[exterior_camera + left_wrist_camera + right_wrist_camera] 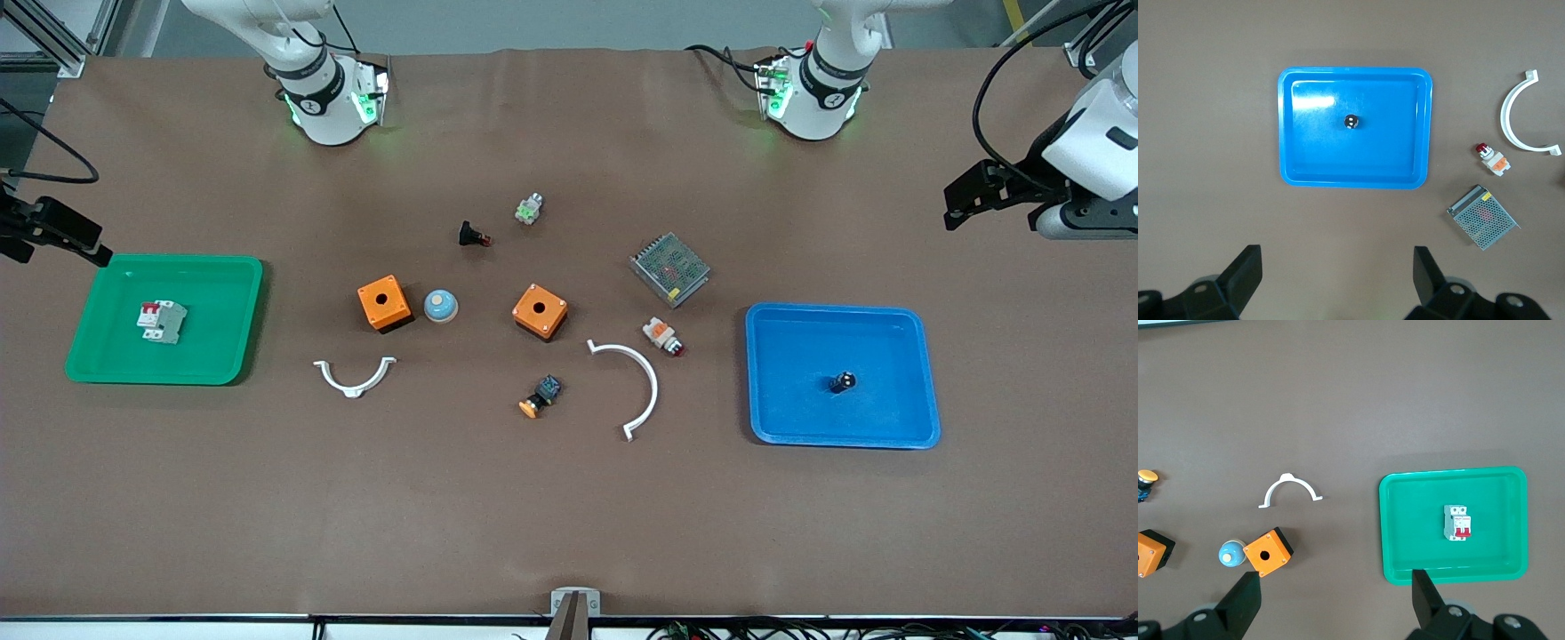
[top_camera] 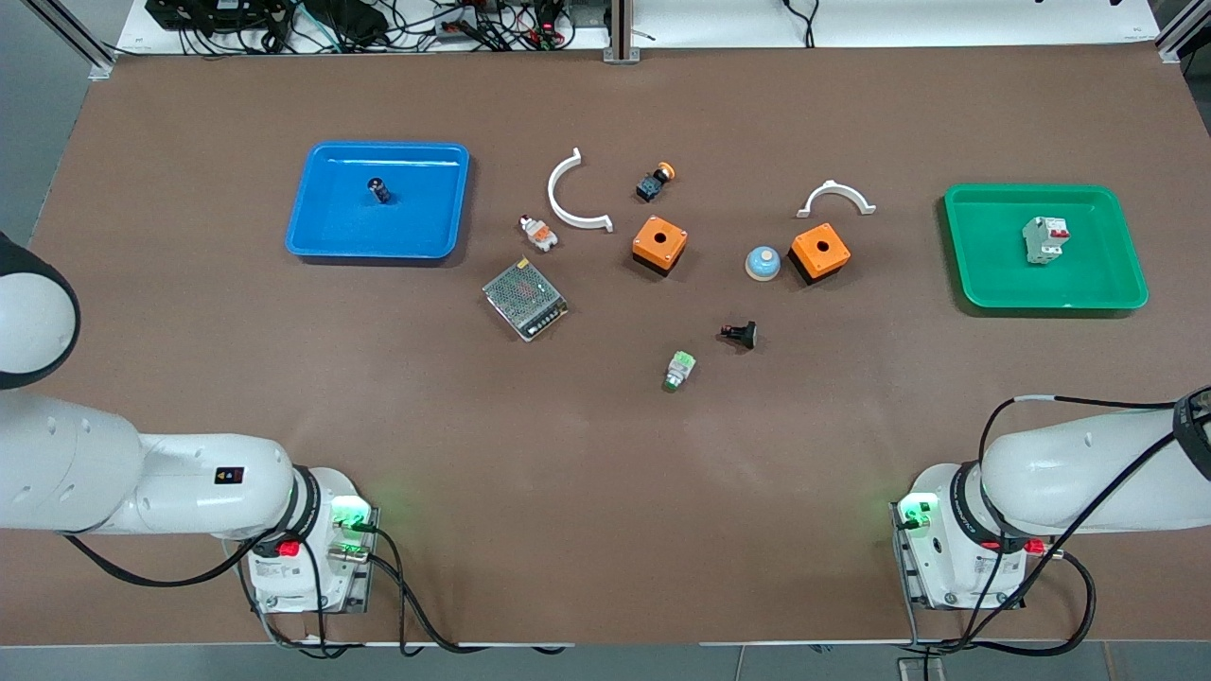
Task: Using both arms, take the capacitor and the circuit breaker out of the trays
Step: 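Reach the left gripper toward the black capacitor in the blue tray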
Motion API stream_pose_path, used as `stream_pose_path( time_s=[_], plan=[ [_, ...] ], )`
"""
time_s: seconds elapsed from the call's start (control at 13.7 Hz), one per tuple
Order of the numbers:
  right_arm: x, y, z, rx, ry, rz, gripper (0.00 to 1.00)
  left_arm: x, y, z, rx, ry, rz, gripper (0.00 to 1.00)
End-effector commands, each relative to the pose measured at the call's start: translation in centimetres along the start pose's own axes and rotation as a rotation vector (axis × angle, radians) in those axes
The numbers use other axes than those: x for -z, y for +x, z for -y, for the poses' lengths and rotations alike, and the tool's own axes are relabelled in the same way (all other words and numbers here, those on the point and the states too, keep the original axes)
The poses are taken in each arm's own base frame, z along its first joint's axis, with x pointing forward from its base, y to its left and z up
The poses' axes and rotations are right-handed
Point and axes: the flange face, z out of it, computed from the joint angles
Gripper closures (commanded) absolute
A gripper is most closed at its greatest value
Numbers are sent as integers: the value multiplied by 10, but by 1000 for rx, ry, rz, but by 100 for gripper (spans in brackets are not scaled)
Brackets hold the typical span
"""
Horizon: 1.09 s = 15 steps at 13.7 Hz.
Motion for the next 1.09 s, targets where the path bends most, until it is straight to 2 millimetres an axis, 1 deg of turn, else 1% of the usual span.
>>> stream_pose_path(
  time_s=[0.0,0.15,0.29,0.36,0.51,0.66,0.73,1.02],
  plan=[
    [3,5,-1,-14,2,-4,0,1,2,-2,-15,0,0,0],
    [3,5,0,-12,3,-4,0,1,5,1,-9,-1,-2,0],
    [3,5,0,-12,3,-4,0,-7,19,3,-3,-4,8,0],
    [3,5,0,-12,3,-4,0,-14,28,3,-2,-5,18,0],
    [3,5,0,-12,3,-4,0,-37,43,8,-2,0,48,0],
    [2,5,-1,-14,2,-2,0,-71,60,12,0,11,72,0],
    [2,5,0,-12,2,-2,0,-91,67,14,0,13,81,0],
    [2,4,0,-12,3,-2,0,-172,79,11,27,17,79,0]
  ],
)
